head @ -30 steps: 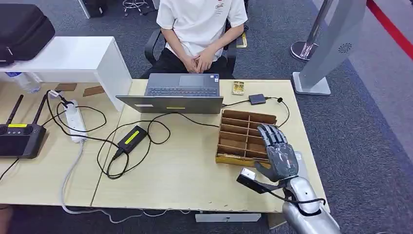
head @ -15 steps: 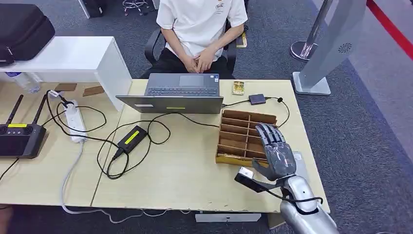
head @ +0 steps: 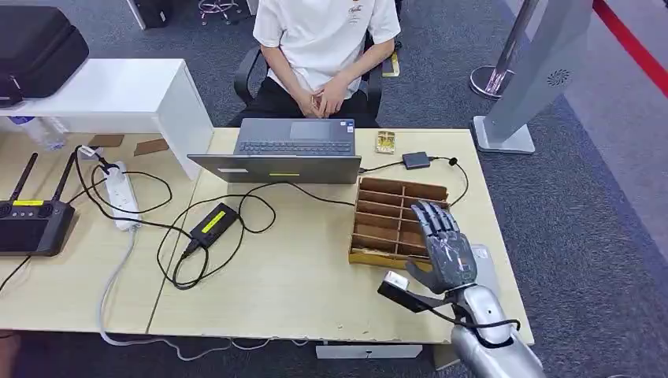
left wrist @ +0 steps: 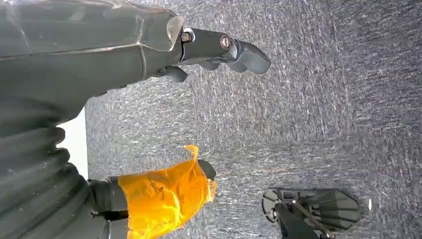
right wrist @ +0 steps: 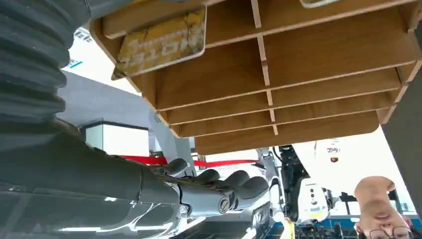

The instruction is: Pass the card to the sensor for recognition and then transmit it.

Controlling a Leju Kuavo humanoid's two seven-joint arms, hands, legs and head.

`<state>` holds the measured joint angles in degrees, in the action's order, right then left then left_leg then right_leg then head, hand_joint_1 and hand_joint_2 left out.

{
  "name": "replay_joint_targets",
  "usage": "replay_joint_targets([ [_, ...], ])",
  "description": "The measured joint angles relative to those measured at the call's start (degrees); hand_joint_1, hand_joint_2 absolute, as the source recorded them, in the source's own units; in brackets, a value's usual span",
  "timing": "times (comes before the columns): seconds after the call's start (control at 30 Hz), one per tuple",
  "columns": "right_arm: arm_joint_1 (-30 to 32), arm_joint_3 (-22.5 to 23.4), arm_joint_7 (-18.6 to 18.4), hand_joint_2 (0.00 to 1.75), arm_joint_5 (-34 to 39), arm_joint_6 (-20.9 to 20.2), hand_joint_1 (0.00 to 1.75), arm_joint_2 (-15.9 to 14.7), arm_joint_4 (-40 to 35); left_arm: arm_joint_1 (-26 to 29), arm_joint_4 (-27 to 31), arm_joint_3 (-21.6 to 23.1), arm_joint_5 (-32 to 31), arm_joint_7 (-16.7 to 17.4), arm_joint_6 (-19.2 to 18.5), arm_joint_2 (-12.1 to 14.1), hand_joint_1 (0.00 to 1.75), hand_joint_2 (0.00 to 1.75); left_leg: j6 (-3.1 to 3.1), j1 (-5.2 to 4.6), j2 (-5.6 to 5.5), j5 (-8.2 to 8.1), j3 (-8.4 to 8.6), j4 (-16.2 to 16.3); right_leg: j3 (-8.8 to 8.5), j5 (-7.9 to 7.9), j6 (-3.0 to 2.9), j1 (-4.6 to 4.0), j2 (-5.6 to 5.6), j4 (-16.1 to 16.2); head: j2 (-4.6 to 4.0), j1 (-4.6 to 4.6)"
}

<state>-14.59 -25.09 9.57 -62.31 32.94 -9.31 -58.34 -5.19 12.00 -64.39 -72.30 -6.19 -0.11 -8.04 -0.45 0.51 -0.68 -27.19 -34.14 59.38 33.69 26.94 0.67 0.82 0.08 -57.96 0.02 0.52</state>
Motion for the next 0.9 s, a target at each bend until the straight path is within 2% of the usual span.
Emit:
replay_joint_targets([
  [0.43,4.45,0.0,-0.7,1.75,-0.07,0.02,0.0,-1.81,-6.23,0.02,0.0,0.0,0.26,-0.02,0.13,0.02,0.0,1.75,0.0,0.0,0.01,0.0,0.0,0.0,0.01,0.0,0.0,0.0,0.01,0.0,0.0,0.0],
  [0.9,4.79,0.0,-0.39,1.75,-0.07,0.02,0.0,-1.95,-6.41,0.02,0.0,0.0,0.07,-0.35,0.15,0.0,0.0,1.75,0.0,0.0,0.01,-0.01,0.0,0.0,0.01,0.0,0.0,0.0,0.01,0.0,0.0,0.0],
])
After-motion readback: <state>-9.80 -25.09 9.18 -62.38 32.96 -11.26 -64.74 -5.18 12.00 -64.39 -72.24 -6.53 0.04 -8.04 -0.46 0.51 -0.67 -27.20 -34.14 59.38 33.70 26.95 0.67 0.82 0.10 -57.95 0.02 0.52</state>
